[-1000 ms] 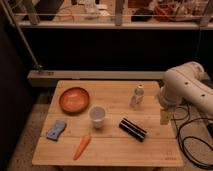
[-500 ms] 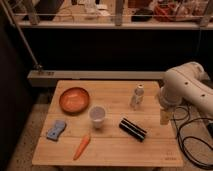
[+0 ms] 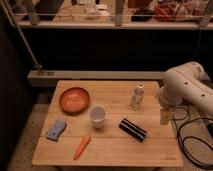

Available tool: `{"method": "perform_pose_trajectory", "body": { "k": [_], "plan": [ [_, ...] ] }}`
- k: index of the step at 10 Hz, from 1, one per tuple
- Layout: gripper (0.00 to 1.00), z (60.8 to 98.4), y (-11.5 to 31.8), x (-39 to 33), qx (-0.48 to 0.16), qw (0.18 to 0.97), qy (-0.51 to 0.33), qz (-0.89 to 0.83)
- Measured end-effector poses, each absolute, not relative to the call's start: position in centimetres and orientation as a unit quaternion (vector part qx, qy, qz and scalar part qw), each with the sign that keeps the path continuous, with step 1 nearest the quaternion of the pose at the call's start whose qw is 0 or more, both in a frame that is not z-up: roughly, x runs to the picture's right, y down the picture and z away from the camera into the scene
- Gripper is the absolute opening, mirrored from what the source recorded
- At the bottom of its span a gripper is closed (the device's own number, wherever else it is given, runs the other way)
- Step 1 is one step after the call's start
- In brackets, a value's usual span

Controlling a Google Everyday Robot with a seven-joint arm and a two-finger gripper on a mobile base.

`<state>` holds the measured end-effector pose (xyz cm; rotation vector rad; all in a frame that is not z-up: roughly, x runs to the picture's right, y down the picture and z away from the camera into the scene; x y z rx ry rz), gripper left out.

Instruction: Place the pepper in the ceramic cup

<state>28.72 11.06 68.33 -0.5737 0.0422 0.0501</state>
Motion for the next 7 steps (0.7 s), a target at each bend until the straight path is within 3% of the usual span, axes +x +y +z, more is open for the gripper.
{"method": "perform_pose_trajectory", "body": {
  "k": [7],
  "plan": [
    [0.80, 67.5, 11.6, 22.7, -0.275, 0.961, -0.013, -0.017]
  ]
}}
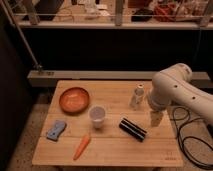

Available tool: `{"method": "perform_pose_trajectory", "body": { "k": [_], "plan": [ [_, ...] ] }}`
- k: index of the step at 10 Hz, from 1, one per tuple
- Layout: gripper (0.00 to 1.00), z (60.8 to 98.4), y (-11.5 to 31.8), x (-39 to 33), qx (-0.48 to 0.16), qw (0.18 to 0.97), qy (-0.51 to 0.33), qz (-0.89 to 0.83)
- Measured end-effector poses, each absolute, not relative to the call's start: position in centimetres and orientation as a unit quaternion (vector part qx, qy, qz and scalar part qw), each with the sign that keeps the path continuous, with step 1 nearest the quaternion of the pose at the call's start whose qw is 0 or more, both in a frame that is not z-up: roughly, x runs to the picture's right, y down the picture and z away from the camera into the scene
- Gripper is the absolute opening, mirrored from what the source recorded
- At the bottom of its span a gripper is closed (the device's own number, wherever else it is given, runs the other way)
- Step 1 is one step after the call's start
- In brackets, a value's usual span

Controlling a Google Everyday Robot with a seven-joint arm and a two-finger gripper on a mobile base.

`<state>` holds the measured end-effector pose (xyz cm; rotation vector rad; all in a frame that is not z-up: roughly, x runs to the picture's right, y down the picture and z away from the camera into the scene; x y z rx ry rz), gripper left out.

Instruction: Place the pepper in the ceramic cup

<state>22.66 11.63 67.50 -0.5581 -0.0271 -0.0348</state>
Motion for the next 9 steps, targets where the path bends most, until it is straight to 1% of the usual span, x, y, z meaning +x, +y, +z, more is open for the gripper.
{"method": "perform_pose_trajectory", "body": {
  "k": [3, 6, 9],
  "plan": [
    [0.80, 67.2, 11.9, 21.6, -0.273, 0.961, -0.028, -0.034],
    [0.80, 67.1, 12.3, 17.4, -0.274, 0.958, -0.058, -0.060],
    [0.80, 66.9, 12.8, 16.1, -0.274, 0.956, -0.072, -0.079]
  ]
}}
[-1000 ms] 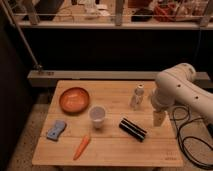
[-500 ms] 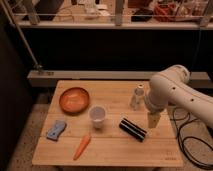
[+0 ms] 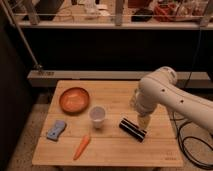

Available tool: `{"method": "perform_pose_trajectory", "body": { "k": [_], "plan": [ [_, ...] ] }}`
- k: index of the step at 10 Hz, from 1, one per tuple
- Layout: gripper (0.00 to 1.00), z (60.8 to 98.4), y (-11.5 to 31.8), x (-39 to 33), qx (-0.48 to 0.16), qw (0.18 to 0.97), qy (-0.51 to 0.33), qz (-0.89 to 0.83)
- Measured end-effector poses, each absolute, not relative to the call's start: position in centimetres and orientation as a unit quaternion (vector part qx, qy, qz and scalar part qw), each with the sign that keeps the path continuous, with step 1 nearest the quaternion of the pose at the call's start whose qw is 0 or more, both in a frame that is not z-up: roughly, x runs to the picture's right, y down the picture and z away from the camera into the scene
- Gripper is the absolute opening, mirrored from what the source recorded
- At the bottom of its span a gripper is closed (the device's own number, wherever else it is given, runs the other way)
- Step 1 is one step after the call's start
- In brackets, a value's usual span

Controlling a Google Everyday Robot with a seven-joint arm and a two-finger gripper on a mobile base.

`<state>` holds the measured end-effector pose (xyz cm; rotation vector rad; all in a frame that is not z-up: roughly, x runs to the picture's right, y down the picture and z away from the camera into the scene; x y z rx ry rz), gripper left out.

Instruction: Place the pepper in the ceramic cup

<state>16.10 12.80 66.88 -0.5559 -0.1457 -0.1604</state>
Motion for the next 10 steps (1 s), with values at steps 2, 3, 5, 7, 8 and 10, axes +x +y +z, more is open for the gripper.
{"method": "perform_pose_trajectory", "body": {
  "k": [2, 3, 5, 7, 8, 10],
  "plan": [
    [0.80, 66.9, 13.2, 14.3, -0.275, 0.953, -0.082, -0.096],
    [0.80, 66.9, 13.3, 12.8, -0.274, 0.952, -0.088, -0.105],
    [0.80, 66.7, 13.7, 11.6, -0.274, 0.950, -0.097, -0.116],
    [0.80, 66.8, 14.0, 10.7, -0.272, 0.947, -0.106, -0.131],
    [0.80, 66.7, 14.2, 10.4, -0.271, 0.946, -0.109, -0.138],
    [0.80, 66.7, 14.5, 8.0, -0.268, 0.943, -0.121, -0.159]
  ]
}}
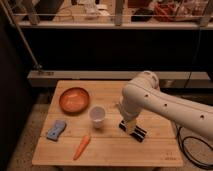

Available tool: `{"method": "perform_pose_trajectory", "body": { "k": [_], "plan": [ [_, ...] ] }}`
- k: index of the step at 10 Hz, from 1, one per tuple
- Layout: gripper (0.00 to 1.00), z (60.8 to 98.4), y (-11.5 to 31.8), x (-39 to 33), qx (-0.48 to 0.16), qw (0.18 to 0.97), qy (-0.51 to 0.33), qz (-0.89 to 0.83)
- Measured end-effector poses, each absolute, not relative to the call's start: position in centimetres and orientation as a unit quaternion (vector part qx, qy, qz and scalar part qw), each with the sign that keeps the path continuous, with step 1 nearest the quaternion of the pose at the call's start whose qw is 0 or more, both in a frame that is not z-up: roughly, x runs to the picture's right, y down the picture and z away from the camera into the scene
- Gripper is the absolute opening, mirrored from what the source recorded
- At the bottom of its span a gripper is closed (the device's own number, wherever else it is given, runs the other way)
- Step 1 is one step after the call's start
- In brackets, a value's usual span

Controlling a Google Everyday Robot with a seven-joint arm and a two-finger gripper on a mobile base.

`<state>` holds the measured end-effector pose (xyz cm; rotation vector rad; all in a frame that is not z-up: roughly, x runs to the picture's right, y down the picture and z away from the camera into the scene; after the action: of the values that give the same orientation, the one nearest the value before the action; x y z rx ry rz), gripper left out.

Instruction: Place the pepper in the ceramic cup

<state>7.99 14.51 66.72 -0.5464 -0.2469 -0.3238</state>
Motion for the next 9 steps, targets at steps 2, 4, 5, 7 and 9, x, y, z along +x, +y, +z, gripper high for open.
{"method": "perform_pose_trajectory", "body": {
  "k": [2, 4, 5, 7, 9],
  "plan": [
    [0.80, 66.7, 14.9, 6.2, -0.266, 0.939, -0.131, -0.173],
    [0.80, 66.8, 15.1, 5.8, -0.263, 0.937, -0.139, -0.186],
    [0.80, 66.9, 15.3, 5.2, -0.261, 0.935, -0.144, -0.192],
    [0.80, 67.1, 15.7, 2.9, -0.258, 0.930, -0.156, -0.208],
    [0.80, 67.3, 16.1, 2.1, -0.255, 0.927, -0.166, -0.219]
  ]
}}
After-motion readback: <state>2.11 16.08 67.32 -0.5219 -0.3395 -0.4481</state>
